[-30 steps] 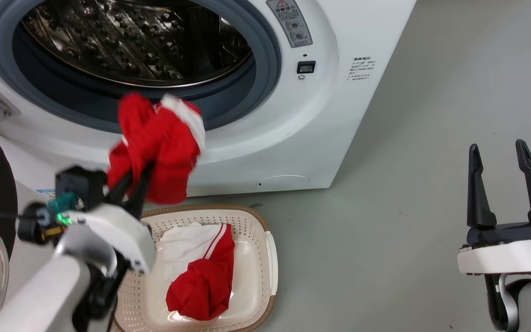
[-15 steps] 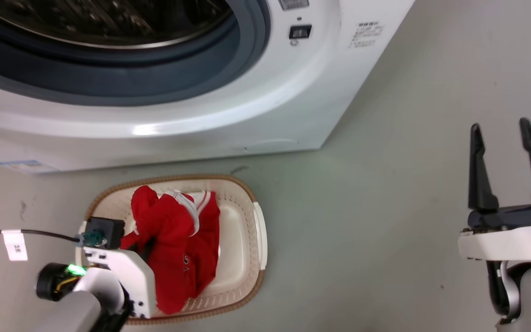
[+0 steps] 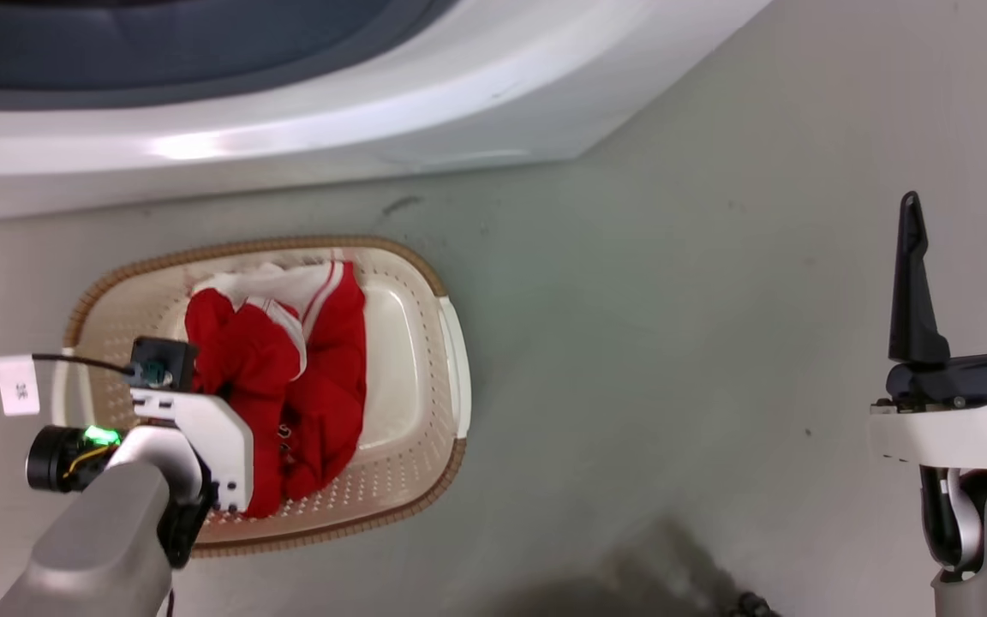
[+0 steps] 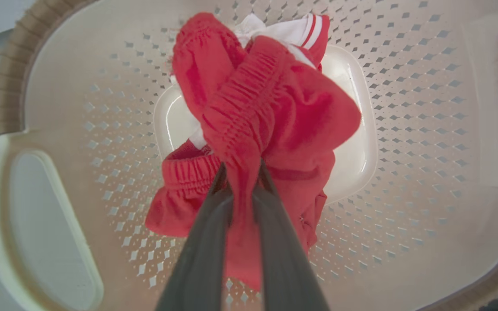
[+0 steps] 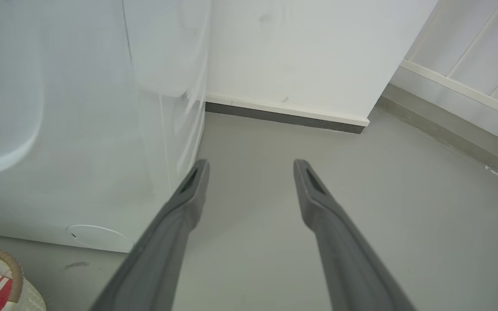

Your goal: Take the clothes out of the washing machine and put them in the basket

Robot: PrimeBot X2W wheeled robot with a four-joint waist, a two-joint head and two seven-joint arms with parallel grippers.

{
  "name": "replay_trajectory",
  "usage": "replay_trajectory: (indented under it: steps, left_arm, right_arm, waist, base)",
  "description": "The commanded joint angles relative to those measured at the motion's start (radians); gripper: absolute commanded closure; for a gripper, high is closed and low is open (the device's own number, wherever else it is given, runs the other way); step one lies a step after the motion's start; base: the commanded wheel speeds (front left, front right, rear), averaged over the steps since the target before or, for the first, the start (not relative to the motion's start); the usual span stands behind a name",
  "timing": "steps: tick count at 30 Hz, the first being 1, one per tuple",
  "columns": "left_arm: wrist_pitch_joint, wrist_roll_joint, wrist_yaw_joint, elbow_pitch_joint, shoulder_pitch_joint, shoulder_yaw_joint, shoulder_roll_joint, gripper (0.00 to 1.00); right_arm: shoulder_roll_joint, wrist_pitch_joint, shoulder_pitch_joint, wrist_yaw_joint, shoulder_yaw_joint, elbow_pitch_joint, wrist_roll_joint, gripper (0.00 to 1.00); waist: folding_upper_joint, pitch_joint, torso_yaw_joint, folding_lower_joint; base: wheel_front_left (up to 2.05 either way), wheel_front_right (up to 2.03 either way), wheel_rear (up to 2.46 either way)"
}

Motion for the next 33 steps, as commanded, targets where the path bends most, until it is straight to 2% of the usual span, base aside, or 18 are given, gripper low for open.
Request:
replay_trajectory:
  steps: [1,7,13,17,18,19,26,33]
  left_arm:
    - [-0.009,-0.001,-0.009,0.026,-0.024,0.000,-0.012,1.00]
    - [-0.056,-0.006,-0.030,0.196,-0.109,0.010,-0.047,1.00]
    - [-0.150,0.004,-0.041,0.307,-0.180,0.016,-0.069,1.00]
    - [-0.175,0.003,-0.052,0.369,-0.212,0.013,-0.090,1.00]
    - [-0.181,0.000,-0.052,0.381,-0.219,0.016,-0.096,0.67]
    - [-0.191,0.000,-0.046,0.390,-0.226,0.017,-0.100,0.00]
    - [-0.240,-0.001,-0.059,0.425,-0.210,0.012,-0.126,0.00]
    - [-0.269,-0.008,-0.085,0.395,-0.175,0.031,-0.156,0.00]
  right_arm:
    - [0.001,-0.002,-0.016,-0.001,-0.003,-0.008,-0.003,0.00]
    - [0.001,-0.002,-0.031,-0.001,-0.002,-0.026,0.012,0.00]
    - [0.001,-0.002,-0.034,-0.001,-0.008,-0.037,0.011,0.00]
    - [0.001,-0.002,-0.026,-0.001,-0.007,-0.028,0.007,0.00]
    - [0.001,-0.002,-0.027,-0.001,-0.006,-0.026,0.008,0.00]
    - [0.001,-0.002,-0.031,-0.001,-0.005,-0.023,0.011,0.00]
    - [0.000,-0.002,-0.038,-0.001,0.003,-0.003,0.021,0.00]
    - [0.000,-0.002,-0.028,-0.001,-0.009,0.030,0.014,0.00]
  waist:
    - [0.0000,0.050,-0.014,-0.0001]
    - [0.0000,0.114,-0.037,-0.0001]
    - [0.0000,0.164,-0.045,-0.0001]
    - [0.0000,0.176,-0.041,-0.0001]
    - [0.0000,0.177,-0.040,-0.0001]
    - [0.0000,0.175,-0.039,-0.0001]
    - [0.0000,0.110,-0.034,-0.0001]
    - [0.0000,-0.028,-0.011,-0.0001]
  base:
    - [0.00,0.00,0.00]
    - [0.00,0.00,0.00]
    - [0.00,0.00,0.00]
    - [0.00,0.00,0.00]
    - [0.00,0.00,0.00]
    - [0.00,0.00,0.00]
    - [0.00,0.00,0.00]
    - [0.00,0.00,0.00]
